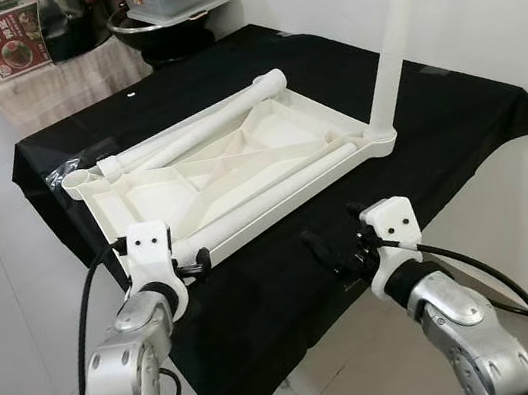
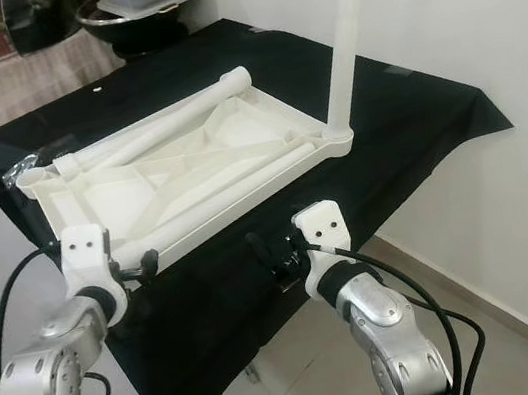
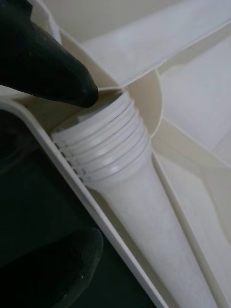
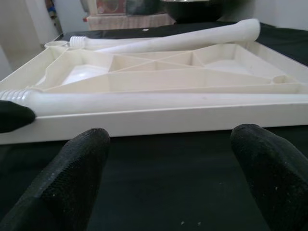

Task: Building children table

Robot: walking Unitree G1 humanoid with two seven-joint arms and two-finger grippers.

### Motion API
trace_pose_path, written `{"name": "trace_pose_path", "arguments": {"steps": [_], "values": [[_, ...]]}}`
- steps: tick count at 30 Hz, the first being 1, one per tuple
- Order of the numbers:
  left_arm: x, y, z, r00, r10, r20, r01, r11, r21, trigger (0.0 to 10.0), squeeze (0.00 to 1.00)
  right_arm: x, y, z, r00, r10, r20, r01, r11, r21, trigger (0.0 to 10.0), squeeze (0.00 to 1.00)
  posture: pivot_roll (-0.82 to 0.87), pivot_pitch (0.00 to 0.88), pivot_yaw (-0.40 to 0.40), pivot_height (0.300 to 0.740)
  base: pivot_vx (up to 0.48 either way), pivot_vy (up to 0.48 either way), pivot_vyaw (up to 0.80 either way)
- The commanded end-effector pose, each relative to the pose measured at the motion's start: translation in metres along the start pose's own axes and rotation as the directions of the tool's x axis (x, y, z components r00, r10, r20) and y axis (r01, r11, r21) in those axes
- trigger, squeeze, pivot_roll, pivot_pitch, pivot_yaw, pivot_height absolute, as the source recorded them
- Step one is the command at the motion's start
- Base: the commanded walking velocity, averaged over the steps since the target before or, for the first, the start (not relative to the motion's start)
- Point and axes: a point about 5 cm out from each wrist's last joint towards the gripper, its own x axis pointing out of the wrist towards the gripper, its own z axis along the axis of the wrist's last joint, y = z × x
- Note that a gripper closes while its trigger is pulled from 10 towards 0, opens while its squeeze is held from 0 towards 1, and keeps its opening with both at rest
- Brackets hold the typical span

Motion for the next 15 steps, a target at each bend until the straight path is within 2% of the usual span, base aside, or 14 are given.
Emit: {"name": "trace_pose_path", "arguments": {"steps": [1,13,15], "values": [[0.0027,-0.0008,-0.0052,0.999,-0.019,-0.048,0.017,0.999,-0.032,10.0,0.00,-0.0027,0.0028,-0.0002,1.000,0.010,-0.008,-0.010,1.000,0.002,10.0,0.00,-0.01,0.111,0.014,0.740,0.000,0.000,0.00],[0.0079,0.0004,-0.0032,0.996,-0.026,-0.082,0.017,0.994,-0.112,10.0,0.00,-0.0050,0.0029,0.0012,1.000,0.010,-0.011,-0.009,1.000,0.004,10.0,0.00,-0.02,0.120,0.013,0.740,0.000,0.000,0.00],[0.0087,0.0023,-0.0006,0.997,-0.039,-0.070,0.026,0.985,-0.168,10.0,0.00,-0.0043,0.0042,0.0025,1.000,0.015,-0.009,-0.015,1.000,0.005,10.0,0.00,-0.01,0.121,0.011,0.740,0.000,0.000,0.00]]}}
